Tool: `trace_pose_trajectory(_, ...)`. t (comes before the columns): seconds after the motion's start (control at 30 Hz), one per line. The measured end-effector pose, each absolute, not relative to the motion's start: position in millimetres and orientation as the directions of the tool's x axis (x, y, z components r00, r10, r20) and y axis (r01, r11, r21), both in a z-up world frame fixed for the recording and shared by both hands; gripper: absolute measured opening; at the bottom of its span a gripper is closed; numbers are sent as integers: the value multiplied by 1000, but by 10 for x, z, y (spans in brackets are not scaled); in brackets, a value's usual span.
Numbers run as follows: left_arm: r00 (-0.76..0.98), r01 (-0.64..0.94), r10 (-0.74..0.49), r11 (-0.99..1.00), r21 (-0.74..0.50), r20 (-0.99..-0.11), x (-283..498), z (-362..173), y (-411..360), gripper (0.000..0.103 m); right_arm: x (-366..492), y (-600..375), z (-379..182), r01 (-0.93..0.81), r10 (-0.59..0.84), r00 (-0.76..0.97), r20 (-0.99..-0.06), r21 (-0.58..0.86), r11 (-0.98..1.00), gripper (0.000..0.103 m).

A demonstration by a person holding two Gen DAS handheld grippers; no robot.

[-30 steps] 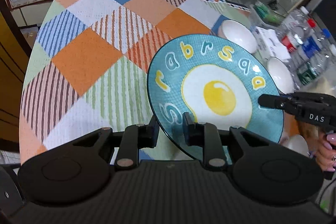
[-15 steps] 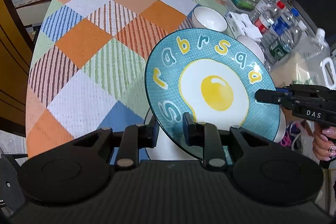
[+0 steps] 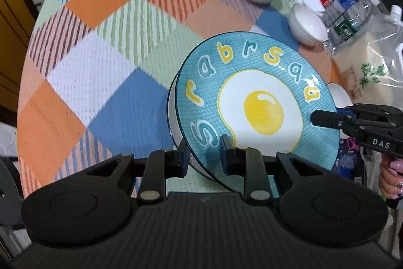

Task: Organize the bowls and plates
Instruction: 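Lift the egg plate with both grippers and carry it over the plate stack, then lower the egg plate onto the sun-print plate with both grippers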

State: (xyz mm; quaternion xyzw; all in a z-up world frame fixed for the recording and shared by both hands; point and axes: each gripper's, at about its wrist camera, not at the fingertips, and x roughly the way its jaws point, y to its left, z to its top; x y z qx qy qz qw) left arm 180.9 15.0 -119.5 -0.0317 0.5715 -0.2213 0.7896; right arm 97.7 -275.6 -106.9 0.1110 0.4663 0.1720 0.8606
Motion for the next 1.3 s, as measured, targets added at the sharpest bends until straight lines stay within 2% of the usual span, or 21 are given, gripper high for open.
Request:
trace_pose_trajectory(0.33,214,296,-349,913,-280,-913,1856,-1535,124,23,1025,-2741,-1449,-140,406,448,-797,386,912,21)
trace_pose_trajectory(0.83,213,286,-340,918,-274,-916,1925,-1673,98,26,1085,-2690,-1484,-126,373,433,-820,355,927,21)
trace_pose_trajectory(1.3,214,298,-345,914,-275,-914,1923,-1771,75,27,1049,-2187,-1346,-95,98,408,-908,65,993,31)
